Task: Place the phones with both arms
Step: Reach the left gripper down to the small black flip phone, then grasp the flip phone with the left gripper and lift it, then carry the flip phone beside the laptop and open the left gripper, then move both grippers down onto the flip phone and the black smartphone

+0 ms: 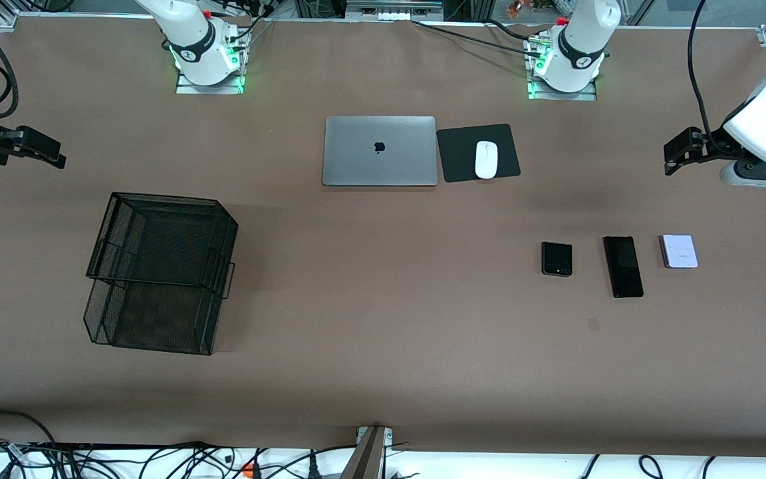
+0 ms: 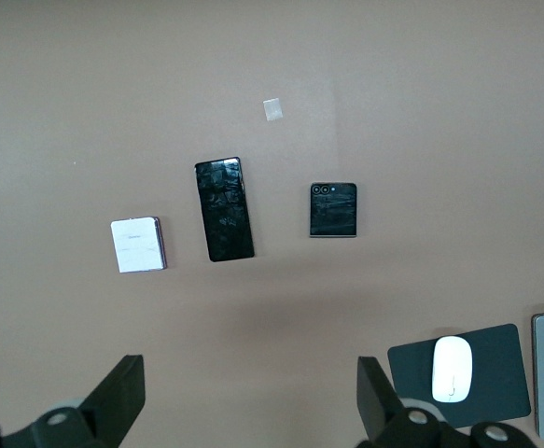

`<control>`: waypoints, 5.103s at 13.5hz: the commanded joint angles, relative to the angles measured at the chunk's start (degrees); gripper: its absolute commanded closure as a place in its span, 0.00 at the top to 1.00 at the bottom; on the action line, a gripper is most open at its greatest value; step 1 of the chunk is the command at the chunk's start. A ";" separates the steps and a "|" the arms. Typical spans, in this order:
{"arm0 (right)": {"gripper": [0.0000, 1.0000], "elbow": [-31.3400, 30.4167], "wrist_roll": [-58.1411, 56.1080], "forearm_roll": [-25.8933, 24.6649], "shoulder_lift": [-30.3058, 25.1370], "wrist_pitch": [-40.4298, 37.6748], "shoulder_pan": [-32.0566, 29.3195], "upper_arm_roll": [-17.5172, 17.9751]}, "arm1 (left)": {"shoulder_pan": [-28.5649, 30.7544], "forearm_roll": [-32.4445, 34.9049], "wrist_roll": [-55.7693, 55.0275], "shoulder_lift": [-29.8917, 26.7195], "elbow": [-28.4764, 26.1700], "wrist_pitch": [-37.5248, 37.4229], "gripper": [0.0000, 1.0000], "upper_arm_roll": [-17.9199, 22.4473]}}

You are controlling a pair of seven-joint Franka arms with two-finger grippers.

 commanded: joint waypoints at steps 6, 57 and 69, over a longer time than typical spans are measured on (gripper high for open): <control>1.00 -0.11 -0.37 1.23 -0.74 0.12 -0.63 0.08 | -0.29 -1.48 -0.23 0.51 1.66 -2.07 1.00 -0.29; 1.00 -0.20 -0.37 1.23 -0.56 0.38 -0.63 0.08 | -29.39 -1.21 -45.85 52.46 14.49 51.54 1.00 -13.65; 1.00 -0.11 9.86 1.67 2.77 3.62 14.70 0.78 | -14.83 -1.12 -26.10 31.28 14.67 5.84 1.00 2.61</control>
